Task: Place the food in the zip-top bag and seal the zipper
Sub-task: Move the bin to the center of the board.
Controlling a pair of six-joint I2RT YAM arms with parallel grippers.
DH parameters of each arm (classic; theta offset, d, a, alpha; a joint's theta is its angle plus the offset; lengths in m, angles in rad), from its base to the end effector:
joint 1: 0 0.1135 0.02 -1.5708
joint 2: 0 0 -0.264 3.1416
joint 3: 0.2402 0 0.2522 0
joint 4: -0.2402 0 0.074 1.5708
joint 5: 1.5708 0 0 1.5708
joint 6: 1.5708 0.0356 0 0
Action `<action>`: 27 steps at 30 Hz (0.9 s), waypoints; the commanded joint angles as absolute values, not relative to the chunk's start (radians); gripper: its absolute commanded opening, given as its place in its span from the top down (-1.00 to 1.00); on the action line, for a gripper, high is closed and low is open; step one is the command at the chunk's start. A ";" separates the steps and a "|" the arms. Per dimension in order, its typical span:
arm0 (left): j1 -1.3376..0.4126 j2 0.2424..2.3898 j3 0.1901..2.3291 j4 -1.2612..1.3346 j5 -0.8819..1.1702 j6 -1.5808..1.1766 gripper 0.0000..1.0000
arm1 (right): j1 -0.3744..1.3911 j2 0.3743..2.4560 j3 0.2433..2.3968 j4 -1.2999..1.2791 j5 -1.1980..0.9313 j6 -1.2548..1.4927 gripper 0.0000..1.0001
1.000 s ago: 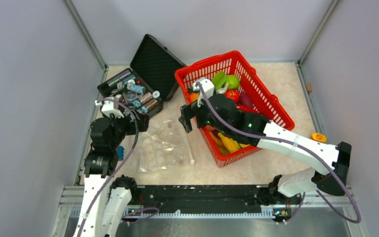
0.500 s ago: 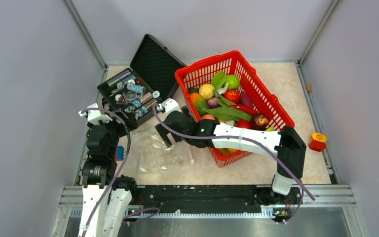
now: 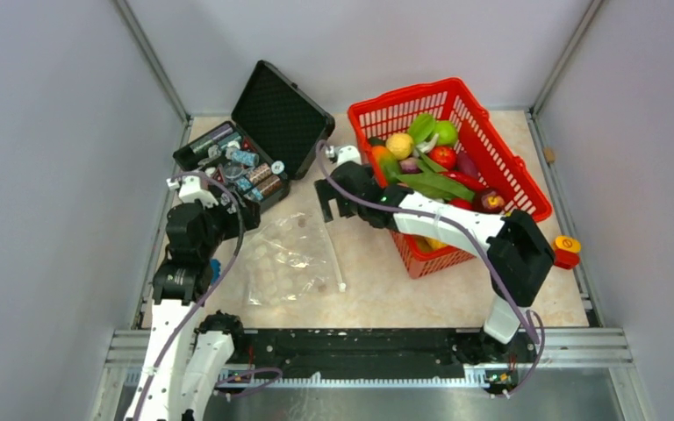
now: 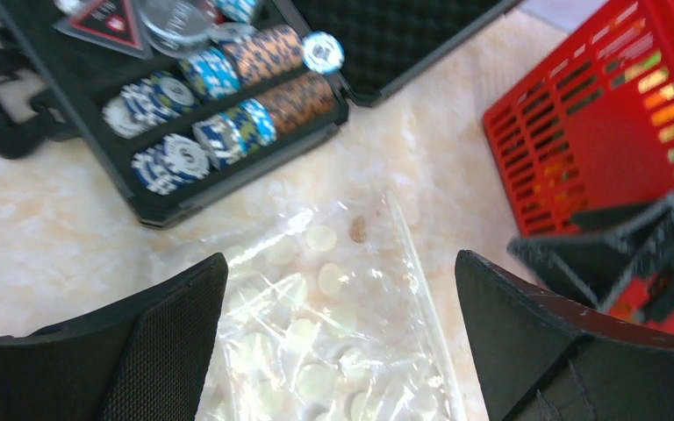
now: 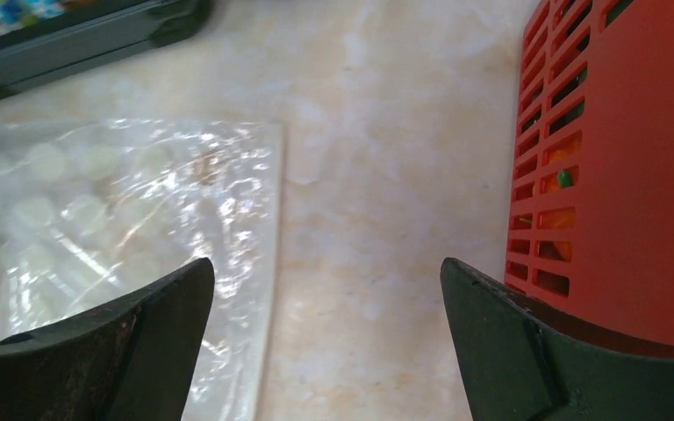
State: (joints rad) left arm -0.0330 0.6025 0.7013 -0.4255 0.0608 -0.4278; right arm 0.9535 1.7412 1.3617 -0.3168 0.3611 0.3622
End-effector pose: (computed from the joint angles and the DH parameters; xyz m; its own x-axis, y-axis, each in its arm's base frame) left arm 0.1439 -0.0069 0.3118 -0.3294 -0.4034 -0.8537 -0.0508 0.9104 -0.4107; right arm 0.2400 0.3163 0.2698 -0.5619 -0.2189 -0.7977 -0.4351 0.8984 0.0599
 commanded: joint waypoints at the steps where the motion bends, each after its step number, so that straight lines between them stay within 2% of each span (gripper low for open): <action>1: -0.032 0.650 0.698 -0.351 0.258 -0.430 -0.98 | 0.809 1.677 1.322 -0.291 0.361 0.365 -0.97; 9: -0.042 0.722 0.671 -0.330 0.401 -0.393 -0.97 | 0.684 1.575 1.196 -0.260 0.317 0.272 -0.97; 16: -0.106 0.775 0.691 -0.369 0.365 -0.338 -0.97 | 0.621 1.399 1.042 -0.281 0.305 0.193 -0.97; 21: -0.236 0.836 0.708 -0.371 0.249 -0.350 -0.97 | 0.613 1.313 1.003 -0.272 0.108 0.246 -0.94; 27: -0.437 0.993 0.753 -0.398 0.059 -0.408 -0.86 | 0.626 1.180 0.864 -0.084 -0.157 0.421 -0.65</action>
State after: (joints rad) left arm -0.3447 0.9184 0.6960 -0.3946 0.2058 -0.3721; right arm 0.6231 1.2732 0.9310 -0.2302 0.0299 0.2974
